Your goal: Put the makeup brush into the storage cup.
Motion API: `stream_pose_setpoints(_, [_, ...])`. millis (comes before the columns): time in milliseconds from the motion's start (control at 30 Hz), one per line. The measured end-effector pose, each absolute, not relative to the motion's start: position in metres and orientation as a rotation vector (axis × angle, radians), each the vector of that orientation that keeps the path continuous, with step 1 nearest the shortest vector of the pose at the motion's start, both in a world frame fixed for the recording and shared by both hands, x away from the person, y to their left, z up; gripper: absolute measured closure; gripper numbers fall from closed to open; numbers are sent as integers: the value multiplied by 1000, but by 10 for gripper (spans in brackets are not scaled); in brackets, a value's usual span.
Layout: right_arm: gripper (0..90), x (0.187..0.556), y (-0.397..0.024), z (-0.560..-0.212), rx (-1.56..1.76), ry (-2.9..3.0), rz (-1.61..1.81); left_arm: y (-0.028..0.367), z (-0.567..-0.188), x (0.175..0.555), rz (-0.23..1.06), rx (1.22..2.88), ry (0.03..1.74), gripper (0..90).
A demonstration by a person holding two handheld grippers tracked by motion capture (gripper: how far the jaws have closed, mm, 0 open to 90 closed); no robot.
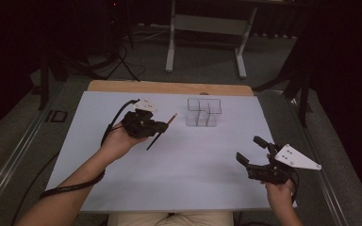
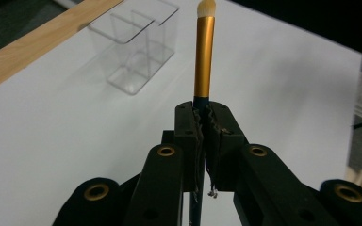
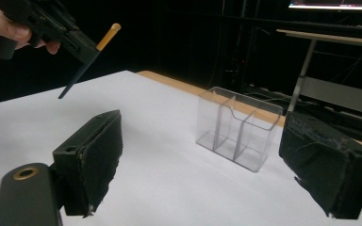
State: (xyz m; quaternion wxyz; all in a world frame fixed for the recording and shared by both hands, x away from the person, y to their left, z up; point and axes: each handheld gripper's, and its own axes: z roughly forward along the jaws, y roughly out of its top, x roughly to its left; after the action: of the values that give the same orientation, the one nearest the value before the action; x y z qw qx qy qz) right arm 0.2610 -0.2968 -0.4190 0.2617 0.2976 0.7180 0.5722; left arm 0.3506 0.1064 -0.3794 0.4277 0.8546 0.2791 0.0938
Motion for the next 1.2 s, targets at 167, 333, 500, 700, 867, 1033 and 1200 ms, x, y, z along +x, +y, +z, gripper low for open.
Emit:
stream_pose_setpoints(167, [128, 272, -280, -407, 809, 2026, 1543, 103, -373, 347, 271, 2078, 677, 846])
stream_pose_setpoints(333, [117, 281, -264, -403, 814, 2040, 1595, 102, -368, 340, 326, 2019, 654, 846])
stream_pose_setpoints(500, [117, 289, -248, -401, 860, 2055, 1619, 100, -366, 338, 326, 1977, 648, 846])
stream_pose_setpoints(700, [117, 291, -235, -400, 815, 2081, 1641, 96, -365, 335, 309, 1910, 634, 846])
stream_pose_setpoints(867, [140, 294, -225, -400, 828, 2136, 1587, 91, -366, 333, 300, 1850, 620, 846])
stream_pose_setpoints(1033, [156, 295, -215, -402, 820, 2146, 1636, 84, -366, 331, 300, 1800, 606, 846])
stream_pose_setpoints(1200, [226, 297, -202, -407, 814, 2170, 1657, 78, -369, 330, 285, 1760, 590, 845])
